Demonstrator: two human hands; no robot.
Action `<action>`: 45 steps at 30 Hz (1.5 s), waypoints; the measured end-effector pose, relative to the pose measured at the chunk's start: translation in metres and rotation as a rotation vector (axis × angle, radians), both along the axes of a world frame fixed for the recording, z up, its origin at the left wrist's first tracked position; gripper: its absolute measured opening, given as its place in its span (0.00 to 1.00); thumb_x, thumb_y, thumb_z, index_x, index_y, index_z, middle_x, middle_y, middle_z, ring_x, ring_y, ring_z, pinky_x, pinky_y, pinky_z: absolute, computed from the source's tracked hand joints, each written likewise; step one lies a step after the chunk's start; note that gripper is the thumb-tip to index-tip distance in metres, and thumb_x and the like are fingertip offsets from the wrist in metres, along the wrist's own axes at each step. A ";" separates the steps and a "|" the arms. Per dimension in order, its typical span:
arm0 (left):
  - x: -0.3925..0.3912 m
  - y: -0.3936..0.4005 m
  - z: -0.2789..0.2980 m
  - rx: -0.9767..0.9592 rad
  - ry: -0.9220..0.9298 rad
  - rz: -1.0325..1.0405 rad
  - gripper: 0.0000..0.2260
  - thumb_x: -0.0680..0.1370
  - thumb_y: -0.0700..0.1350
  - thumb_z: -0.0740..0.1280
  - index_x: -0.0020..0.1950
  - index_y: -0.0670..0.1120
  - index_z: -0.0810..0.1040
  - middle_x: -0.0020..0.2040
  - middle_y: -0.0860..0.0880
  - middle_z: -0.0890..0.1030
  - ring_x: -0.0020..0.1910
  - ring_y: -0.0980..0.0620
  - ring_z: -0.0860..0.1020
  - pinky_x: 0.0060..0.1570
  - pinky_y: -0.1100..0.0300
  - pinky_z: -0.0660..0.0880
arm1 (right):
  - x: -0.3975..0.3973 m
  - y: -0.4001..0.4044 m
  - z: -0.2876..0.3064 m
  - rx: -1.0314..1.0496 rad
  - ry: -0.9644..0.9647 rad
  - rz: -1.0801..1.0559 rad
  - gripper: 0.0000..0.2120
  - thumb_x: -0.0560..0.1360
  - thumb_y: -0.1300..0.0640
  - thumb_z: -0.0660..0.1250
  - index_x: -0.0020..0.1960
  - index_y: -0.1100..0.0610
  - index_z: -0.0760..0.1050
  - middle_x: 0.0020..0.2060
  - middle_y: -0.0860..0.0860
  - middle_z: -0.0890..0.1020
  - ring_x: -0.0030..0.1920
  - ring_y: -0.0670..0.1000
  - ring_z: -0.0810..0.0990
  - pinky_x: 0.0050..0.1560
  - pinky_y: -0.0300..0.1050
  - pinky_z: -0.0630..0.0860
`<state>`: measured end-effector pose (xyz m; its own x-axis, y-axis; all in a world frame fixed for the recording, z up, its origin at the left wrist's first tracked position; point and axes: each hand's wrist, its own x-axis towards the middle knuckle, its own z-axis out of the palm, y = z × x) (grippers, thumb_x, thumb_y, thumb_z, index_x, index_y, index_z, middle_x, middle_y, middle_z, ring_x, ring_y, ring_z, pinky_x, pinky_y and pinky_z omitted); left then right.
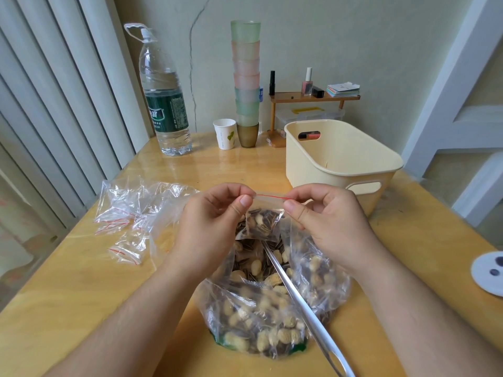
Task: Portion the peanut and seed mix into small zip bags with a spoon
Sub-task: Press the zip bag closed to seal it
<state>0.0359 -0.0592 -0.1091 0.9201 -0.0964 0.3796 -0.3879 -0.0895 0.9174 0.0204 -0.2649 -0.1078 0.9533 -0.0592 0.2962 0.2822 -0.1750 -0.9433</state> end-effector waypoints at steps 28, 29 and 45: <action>-0.009 -0.014 -0.003 -0.173 0.080 -0.110 0.05 0.84 0.42 0.68 0.48 0.46 0.81 0.40 0.46 0.80 0.39 0.49 0.79 0.41 0.46 0.76 | -0.002 0.012 -0.004 0.110 -0.036 0.060 0.06 0.78 0.61 0.74 0.44 0.51 0.84 0.33 0.51 0.78 0.34 0.48 0.72 0.35 0.38 0.71; -0.009 -0.014 -0.003 -0.168 0.078 -0.106 0.05 0.84 0.42 0.68 0.48 0.47 0.80 0.40 0.46 0.80 0.39 0.51 0.79 0.40 0.48 0.76 | -0.002 0.013 -0.004 0.114 -0.045 0.064 0.06 0.78 0.61 0.74 0.45 0.51 0.84 0.34 0.52 0.79 0.35 0.48 0.73 0.36 0.39 0.71; -0.010 -0.019 -0.005 -0.203 -0.003 -0.084 0.04 0.82 0.42 0.70 0.54 0.43 0.78 0.40 0.45 0.81 0.38 0.50 0.77 0.35 0.57 0.76 | -0.001 0.013 -0.002 0.132 -0.108 0.054 0.05 0.79 0.57 0.72 0.45 0.52 0.85 0.34 0.48 0.84 0.37 0.43 0.81 0.42 0.37 0.76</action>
